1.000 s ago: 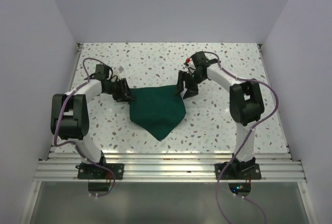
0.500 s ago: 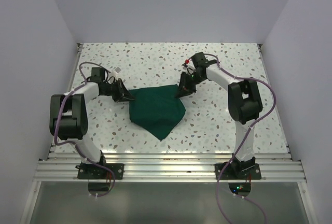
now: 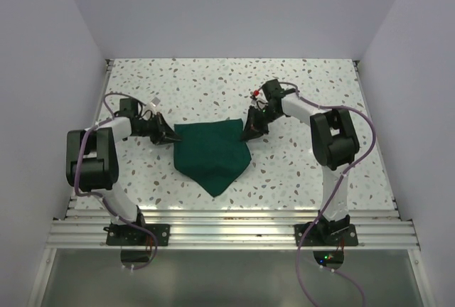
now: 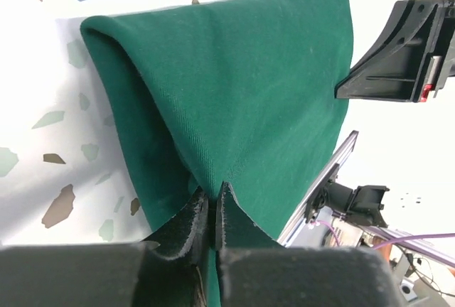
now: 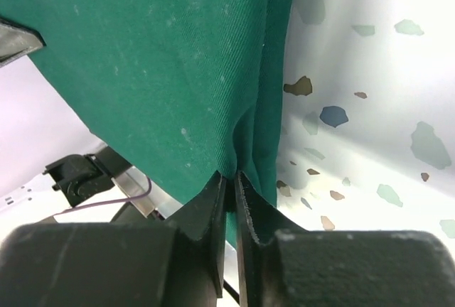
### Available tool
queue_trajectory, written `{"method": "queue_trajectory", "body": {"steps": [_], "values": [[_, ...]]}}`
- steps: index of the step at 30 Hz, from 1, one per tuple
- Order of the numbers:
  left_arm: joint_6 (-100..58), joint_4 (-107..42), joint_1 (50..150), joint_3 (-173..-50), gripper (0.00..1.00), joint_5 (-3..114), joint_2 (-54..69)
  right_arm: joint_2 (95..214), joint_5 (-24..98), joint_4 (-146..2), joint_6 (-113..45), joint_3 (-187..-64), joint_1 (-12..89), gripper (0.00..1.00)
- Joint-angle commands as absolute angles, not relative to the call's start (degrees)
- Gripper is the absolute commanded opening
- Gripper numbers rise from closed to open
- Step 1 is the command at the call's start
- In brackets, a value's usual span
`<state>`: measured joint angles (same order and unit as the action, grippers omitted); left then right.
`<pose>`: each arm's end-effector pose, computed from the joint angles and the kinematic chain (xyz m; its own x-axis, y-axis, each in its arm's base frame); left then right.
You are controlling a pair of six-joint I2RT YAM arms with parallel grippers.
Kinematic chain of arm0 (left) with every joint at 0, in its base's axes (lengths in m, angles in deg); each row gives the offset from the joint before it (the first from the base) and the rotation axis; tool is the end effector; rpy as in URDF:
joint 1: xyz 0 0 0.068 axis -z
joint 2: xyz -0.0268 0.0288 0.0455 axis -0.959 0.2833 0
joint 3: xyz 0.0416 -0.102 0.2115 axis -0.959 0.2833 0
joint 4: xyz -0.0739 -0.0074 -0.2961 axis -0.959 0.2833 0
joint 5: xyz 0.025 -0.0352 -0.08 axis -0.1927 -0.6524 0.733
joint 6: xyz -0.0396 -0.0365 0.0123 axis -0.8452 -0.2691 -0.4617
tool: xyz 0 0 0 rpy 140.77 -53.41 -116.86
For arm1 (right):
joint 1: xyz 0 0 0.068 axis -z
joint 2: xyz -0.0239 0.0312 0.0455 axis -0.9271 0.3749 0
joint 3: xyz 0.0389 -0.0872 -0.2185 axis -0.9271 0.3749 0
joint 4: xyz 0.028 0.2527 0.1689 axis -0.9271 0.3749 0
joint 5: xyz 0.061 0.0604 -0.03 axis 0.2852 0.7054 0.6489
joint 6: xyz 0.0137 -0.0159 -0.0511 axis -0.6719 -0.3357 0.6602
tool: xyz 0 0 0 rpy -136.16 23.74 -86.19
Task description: Prepare the surgical pack
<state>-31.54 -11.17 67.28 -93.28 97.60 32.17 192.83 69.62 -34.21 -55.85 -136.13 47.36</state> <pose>0.3483 0.0090 0.0820 -0.9293 -0.3468 -0.1270 -0.1069 0.5817 -0.8063 0.4037 0.1777 0.1022 -0.9997 0.0153 0.0194 0.0244 0.7304 0.6825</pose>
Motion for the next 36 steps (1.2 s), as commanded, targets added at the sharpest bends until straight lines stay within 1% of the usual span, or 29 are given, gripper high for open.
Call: {"method": "queue_trajectory", "body": {"steps": [1, 2, 3, 4, 5, 9, 10, 12, 15, 20, 24, 27, 29, 33, 34, 36], "values": [[-28.2, -8.6, 66.2, -94.4, 0.08, 95.6, 32.8, 193.1, 69.4, -31.9, -54.5, -136.0, 47.3, 0.12], [-27.9, -7.4, 66.3, -94.6, 0.11, 94.3, 32.2, 192.8, 68.9, -31.4, -54.1, -136.3, 47.3, 0.18], [-27.6, -6.8, 66.2, -95.1, 0.16, 93.6, 32.0, 192.6, 68.6, -30.9, -53.5, -136.6, 47.4, 0.24], [-27.0, -6.2, 66.3, -95.8, 0.19, 92.9, 31.5, 192.5, 68.0, -29.7, -53.0, -137.3, 47.3, 0.27], [-26.8, -4.8, 66.2, -96.0, 0.22, 90.8, 30.6, 192.3, 67.9, -29.1, -52.6, -137.7, 47.4, 0.35], [-25.1, -0.3, 66.2, -97.4, 0.29, 85.0, 28.2, 192.1, 68.0, -26.7, -51.2, -138.0, 47.3, 0.48], [-24.4, 0.7, 66.3, -97.4, 0.31, 83.9, 28.0, 191.9, 68.1, -26.2, -51.2, -137.4, 47.3, 0.50], [-24.1, 1.1, 66.2, -96.3, 0.33, 83.3, 27.7, 191.2, 69.5, -25.9, -50.8, -136.6, 47.3, 0.52], [-24.5, -0.5, 66.2, -93.4, 0.31, 85.1, 29.5, 190.6, 72.0, -25.7, -51.3, -134.4, 47.0, 0.53], [-25.7, -2.8, 66.2, -89.7, 0.30, 87.5, 30.9, 188.3, 76.3, -34.1, -56.8, -126.8, 46.1, 0.52], [-26.1, -2.8, 66.2, -88.6, 0.30, 88.4, 30.0, 189.3, 77.5, -40.8, -62.8, -126.3, 44.7, 0.52], [-26.5, -2.7, 66.5, -87.5, 0.30, 89.4, 28.8, 192.1, 78.1, -44.8, -66.6, -130.0, 44.8, 0.52], [-26.6, -2.7, 67.1, -86.2, 0.30, 89.9, 27.6, 194.4, 78.1, -45.3, -67.9, -135.9, 44.8, 0.52], [-28.5, -4.2, 68.6, -82.2, 0.31, 90.6, 24.5, 203.5, 79.7, -45.1, -71.2, -147.6, 45.3, 0.53], [-30.0, -4.6, 68.8, -80.2, 0.33, 90.6, 23.6, 205.1, 80.0, -44.5, -71.6, -152.6, 45.4, 0.53], [-32.1, -6.0, 69.3, -77.9, 0.37, 89.6, 20.2, 209.6, 78.8, -41.8, -71.2, -158.0, 46.3, 0.54]]}}
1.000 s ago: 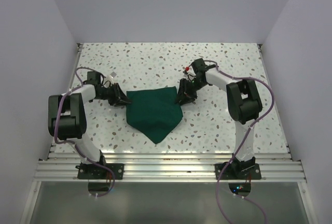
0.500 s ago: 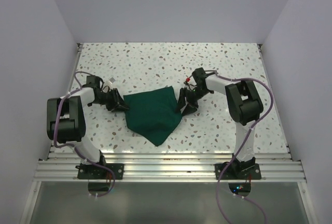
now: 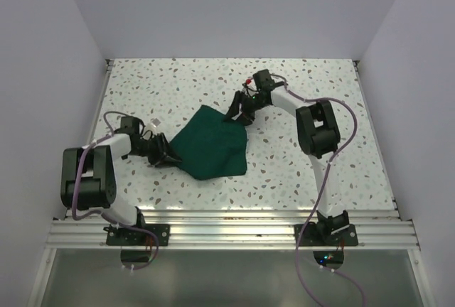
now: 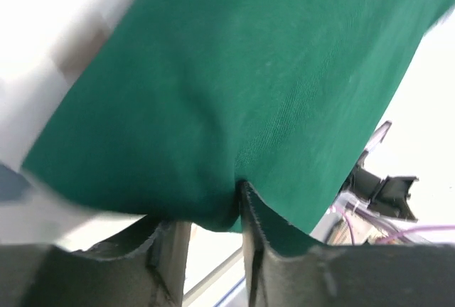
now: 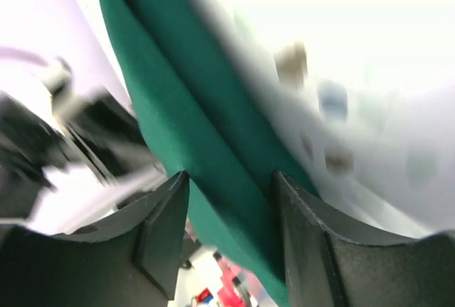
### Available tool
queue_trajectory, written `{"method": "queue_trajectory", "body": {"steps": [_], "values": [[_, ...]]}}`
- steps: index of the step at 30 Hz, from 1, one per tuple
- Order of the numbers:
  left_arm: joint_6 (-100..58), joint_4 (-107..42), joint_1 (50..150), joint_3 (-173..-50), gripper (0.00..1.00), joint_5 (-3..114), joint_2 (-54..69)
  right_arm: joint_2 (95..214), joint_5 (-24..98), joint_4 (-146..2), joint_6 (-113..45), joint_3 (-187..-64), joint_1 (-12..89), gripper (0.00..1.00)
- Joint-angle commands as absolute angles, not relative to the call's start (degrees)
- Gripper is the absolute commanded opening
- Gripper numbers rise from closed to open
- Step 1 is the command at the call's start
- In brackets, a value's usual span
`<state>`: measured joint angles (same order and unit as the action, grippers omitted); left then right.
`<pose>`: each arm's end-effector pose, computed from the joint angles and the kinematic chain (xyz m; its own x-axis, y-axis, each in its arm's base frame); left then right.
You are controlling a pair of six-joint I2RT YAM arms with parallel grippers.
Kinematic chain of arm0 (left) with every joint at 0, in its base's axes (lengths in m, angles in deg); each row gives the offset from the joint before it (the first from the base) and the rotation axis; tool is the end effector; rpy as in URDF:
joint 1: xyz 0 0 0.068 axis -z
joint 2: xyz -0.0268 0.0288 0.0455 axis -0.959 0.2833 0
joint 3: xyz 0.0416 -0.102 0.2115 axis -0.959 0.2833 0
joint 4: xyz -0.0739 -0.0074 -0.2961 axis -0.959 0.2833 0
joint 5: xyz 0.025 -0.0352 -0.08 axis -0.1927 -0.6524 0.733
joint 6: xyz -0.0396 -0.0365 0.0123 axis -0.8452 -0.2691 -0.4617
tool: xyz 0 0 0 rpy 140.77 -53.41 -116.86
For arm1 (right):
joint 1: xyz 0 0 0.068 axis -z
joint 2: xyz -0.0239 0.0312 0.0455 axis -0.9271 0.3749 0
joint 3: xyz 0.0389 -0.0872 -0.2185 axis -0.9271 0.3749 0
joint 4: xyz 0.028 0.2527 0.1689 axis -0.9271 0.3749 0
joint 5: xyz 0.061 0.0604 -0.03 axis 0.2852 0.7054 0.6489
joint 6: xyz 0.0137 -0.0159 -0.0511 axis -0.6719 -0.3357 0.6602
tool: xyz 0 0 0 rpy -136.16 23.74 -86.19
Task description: Prepare the surgical pack
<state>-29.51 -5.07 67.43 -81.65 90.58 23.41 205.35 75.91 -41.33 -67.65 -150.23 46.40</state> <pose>0.2915 0.0052 0.0648 -0.9344 -0.3549 -0.0315 -0.2271 0.6614 -0.7148 0.4521 0.2080 0.0890 -0.9932 0.0893 0.0741 0.1134 0.6135 0.7815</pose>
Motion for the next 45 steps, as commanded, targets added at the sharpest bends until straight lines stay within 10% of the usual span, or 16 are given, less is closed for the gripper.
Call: {"method": "queue_trajectory", "body": {"steps": [1, 7, 10, 11, 12, 13, 29, 45], "values": [[-34.0, -6.5, 69.3, -75.9, 0.40, 88.5, 17.5, 210.6, 78.3, -39.4, -70.8, -162.4, 46.6, 0.55], [-39.4, -3.2, 69.3, -72.3, 0.47, 83.4, 5.5, 210.3, 70.3, -31.3, -66.0, -166.9, 50.8, 0.99], [-41.5, 1.4, 69.3, -71.8, 0.52, 80.3, -1.0, 205.2, 62.6, -27.5, -62.8, -164.5, 53.0, 0.99], [-42.2, 2.0, 69.3, -71.3, 0.62, 79.9, -2.7, 203.1, 60.4, -27.4, -60.9, -163.4, 53.7, 0.99], [-43.3, 3.5, 69.3, -70.4, 0.96, 79.2, -5.6, 201.5, 55.7, -26.5, -60.1, -161.4, 53.9, 0.99], [-43.7, 4.5, 69.2, -70.1, 1.00, 79.2, -7.0, 198.2, 53.9, -25.5, -59.2, -160.6, 54.1, 0.99], [-39.4, 10.8, 85.2, -87.6, 1.00, 62.6, -18.5, 172.7, 68.6, -35.2, -59.7, -125.4, 55.6, 0.99], [-32.0, 16.1, 123.0, -108.7, 1.00, 28.2, 19.0, 156.8, 63.1, -31.9, -56.6, -110.5, 55.7, 0.99]]}}
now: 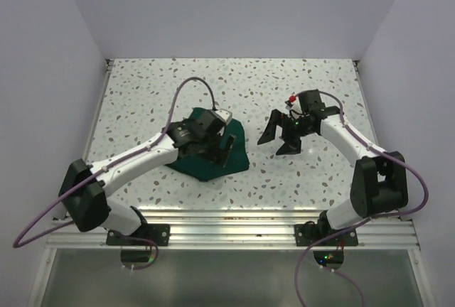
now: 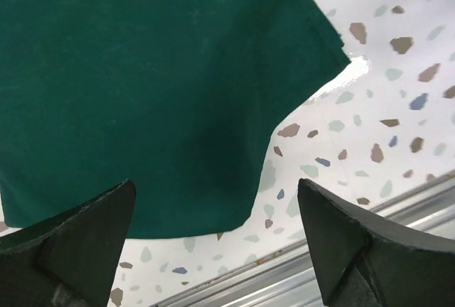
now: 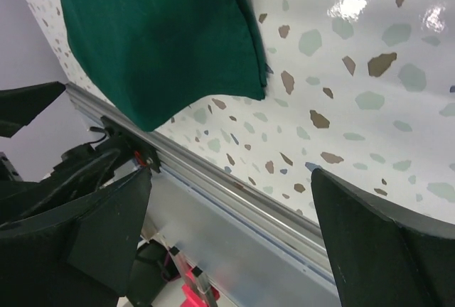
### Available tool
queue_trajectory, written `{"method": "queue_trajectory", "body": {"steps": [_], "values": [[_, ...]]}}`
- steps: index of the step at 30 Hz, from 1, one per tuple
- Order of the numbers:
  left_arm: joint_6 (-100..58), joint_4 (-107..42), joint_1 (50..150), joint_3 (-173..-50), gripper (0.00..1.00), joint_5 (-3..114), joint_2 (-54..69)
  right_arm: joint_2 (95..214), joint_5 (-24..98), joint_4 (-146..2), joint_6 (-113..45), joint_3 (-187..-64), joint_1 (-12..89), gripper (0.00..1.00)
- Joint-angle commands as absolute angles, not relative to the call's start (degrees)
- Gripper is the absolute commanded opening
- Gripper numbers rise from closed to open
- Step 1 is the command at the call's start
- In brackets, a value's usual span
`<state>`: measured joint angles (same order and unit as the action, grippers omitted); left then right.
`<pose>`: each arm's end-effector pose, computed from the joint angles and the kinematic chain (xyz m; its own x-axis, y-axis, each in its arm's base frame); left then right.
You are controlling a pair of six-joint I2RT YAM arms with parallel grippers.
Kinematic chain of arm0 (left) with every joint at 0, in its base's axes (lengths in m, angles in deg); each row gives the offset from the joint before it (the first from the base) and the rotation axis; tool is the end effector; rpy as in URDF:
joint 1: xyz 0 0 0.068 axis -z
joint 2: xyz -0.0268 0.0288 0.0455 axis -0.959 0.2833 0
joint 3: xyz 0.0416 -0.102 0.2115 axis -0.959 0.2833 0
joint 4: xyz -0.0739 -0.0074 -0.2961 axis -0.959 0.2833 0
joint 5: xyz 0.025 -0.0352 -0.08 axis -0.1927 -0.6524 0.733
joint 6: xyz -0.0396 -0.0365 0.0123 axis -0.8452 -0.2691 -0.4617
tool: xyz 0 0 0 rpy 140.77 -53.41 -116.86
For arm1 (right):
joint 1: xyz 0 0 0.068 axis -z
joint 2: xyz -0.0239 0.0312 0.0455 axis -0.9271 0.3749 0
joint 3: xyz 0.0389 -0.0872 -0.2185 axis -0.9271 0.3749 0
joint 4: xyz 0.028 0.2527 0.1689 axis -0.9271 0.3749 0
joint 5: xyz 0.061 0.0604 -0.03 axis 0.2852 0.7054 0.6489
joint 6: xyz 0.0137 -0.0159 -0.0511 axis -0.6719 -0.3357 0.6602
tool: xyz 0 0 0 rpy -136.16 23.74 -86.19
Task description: Prepare the surgical pack
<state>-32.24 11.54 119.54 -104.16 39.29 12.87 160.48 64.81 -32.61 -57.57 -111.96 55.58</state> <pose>0.2398 -0.2409 0.2238 -0.7975 0.2661 -0.5415 0.3777 0.9200 -0.1043 0.3291 0.0944 0.1748 -0.9734 0.2080 -0.0965 0.0938 0.7453 0.6601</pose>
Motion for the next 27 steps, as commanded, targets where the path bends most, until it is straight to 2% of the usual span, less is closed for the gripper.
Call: {"method": "queue_trajectory", "body": {"steps": [1, 6, 9, 13, 19, 23, 24, 27], "values": [[-32.8, 17.1, 123.3, -109.9, 1.00, 27.0, 21.0, 156.1, 62.8, -31.8, -56.8, -110.0, 55.7, 0.99], [-32.6, 17.5, 123.5, -115.7, 1.00, 24.9, 29.6, 153.6, 62.5, -31.6, -57.1, -107.8, 55.7, 0.99], [-32.8, 19.8, 123.5, -118.3, 0.95, 23.8, 34.2, 153.2, 62.1, -31.6, -56.8, -106.9, 55.7, 0.99], [-32.3, 19.0, 123.6, -117.9, 0.89, 22.2, 36.3, 153.4, 62.5, -32.6, -57.2, -105.5, 55.7, 0.99], [-31.5, 19.7, 123.5, -119.3, 0.87, 19.2, 38.7, 154.4, 63.2, -34.1, -57.7, -104.5, 55.7, 0.99], [-30.8, 20.1, 123.5, -120.4, 0.75, 18.2, 39.7, 155.0, 63.6, -35.0, -58.0, -104.2, 55.8, 0.99], [-30.7, 20.2, 123.5, -120.6, 0.68, 18.0, 40.0, 155.2, 63.7, -35.2, -58.0, -104.1, 55.8, 0.99], [-30.5, 20.6, 123.5, -121.3, 0.57, 18.1, 40.8, 155.7, 64.0, -35.5, -58.1, -104.4, 55.7, 0.99]]}}
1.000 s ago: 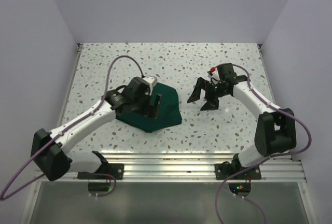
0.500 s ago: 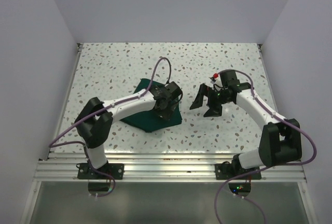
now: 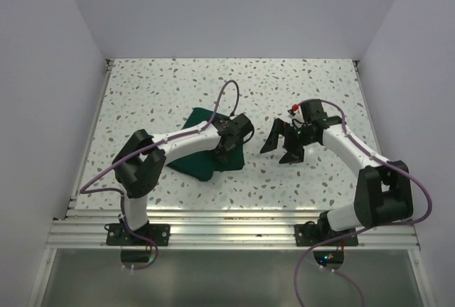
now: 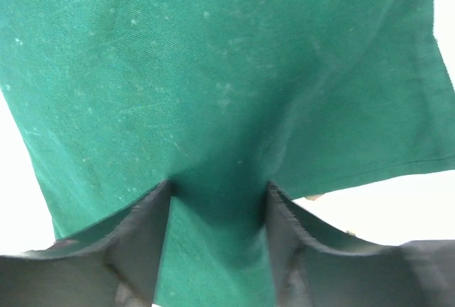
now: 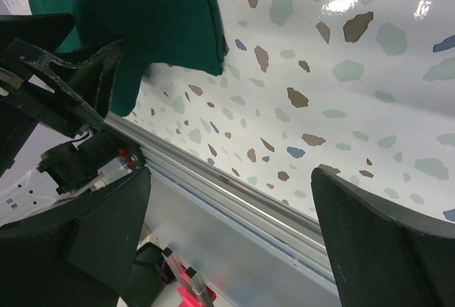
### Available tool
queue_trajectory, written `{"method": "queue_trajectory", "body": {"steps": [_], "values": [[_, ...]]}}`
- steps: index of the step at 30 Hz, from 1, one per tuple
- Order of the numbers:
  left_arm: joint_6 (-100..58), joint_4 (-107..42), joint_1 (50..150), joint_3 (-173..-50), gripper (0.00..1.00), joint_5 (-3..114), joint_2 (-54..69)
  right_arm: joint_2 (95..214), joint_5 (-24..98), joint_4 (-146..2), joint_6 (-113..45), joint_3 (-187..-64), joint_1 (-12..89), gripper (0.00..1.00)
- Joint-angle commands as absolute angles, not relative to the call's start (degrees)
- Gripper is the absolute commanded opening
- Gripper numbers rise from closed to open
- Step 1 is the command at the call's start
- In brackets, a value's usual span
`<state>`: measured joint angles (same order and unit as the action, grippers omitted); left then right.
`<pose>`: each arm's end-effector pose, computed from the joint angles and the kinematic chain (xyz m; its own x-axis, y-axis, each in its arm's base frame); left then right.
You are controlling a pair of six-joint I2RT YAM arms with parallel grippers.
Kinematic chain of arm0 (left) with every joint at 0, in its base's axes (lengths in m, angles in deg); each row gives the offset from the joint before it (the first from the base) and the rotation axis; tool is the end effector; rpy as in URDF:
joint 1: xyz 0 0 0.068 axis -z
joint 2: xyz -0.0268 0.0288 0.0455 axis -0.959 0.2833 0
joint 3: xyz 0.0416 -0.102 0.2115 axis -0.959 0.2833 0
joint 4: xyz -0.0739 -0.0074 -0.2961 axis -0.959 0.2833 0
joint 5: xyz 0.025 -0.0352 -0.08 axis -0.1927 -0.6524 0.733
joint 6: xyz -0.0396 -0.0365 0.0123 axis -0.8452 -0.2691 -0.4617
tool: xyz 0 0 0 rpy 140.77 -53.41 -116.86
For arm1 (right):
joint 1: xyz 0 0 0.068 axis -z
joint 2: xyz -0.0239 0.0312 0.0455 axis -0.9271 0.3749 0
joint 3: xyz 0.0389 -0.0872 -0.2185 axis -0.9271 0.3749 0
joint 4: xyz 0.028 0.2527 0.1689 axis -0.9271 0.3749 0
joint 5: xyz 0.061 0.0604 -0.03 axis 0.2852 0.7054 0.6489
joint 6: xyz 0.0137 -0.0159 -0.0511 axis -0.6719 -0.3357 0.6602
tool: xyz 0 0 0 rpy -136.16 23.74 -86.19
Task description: Prepare the surgical pack
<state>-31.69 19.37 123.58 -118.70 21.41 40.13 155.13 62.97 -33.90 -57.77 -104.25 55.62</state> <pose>0.2680 -0.2944 0.1391 -0.8223 0.4435 -0.3566 0.3419 0.8859 0.3134 0.3040 0.0877 0.1596 -0.9712 0.2210 -0.0896 0.1154 0.7643 0.6345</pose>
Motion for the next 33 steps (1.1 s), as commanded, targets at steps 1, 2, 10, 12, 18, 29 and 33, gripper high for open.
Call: {"method": "queue_trajectory", "body": {"steps": [1, 2, 10, 12, 18, 29, 33], "values": [[-30.5, 20.7, 123.5, -121.5, 0.52, 18.2, 40.8, 155.7, 64.0, -35.6, -58.1, -104.3, 55.8, 0.99], [-30.6, 20.5, 123.5, -121.5, 0.49, 18.2, 40.8, 155.9, 64.1, -35.6, -58.1, -104.5, 55.7, 0.99], [-29.6, 21.4, 123.3, -123.7, 0.28, 19.0, 40.7, 157.9, 64.6, -36.5, -58.4, -104.3, 55.6, 0.99], [-29.3, 22.1, 123.0, -124.9, 0.22, 20.2, 40.6, 158.6, 65.7, -38.0, -60.1, -103.8, 55.6, 0.99], [-26.4, 23.9, 122.2, -127.2, 0.00, 26.6, 40.2, 161.6, 67.5, -44.8, -67.3, -104.2, 52.3, 0.98], [-22.4, 25.7, 120.4, -128.2, 0.00, 33.9, 40.0, 174.5, 64.0, -56.1, -80.8, -114.8, 44.1, 0.71], [-22.0, 25.4, 120.1, -127.2, 0.00, 34.9, 39.6, 177.4, 63.7, -60.4, -85.6, -115.8, 43.1, 0.58]]}}
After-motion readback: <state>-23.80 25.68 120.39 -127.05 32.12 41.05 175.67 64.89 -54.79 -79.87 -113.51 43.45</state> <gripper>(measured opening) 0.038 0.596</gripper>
